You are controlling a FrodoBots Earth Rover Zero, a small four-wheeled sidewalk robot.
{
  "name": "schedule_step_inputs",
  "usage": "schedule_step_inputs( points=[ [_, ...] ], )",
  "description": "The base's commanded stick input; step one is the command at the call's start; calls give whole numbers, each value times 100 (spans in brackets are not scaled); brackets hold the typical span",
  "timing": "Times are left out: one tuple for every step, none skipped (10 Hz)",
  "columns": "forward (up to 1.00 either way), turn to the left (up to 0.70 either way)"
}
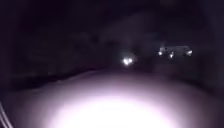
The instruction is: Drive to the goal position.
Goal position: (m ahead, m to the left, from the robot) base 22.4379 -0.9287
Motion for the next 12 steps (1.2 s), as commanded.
schedule_step_inputs(
  points=[
    [100, 0],
    [100, 0],
    [100, 0],
    [100, 0],
    [100, 0],
    [100, -10],
    [100, -27],
    [100, -27],
    [100, -27],
    [100, -27],
    [100, -27],
    [100, -27]
  ],
)
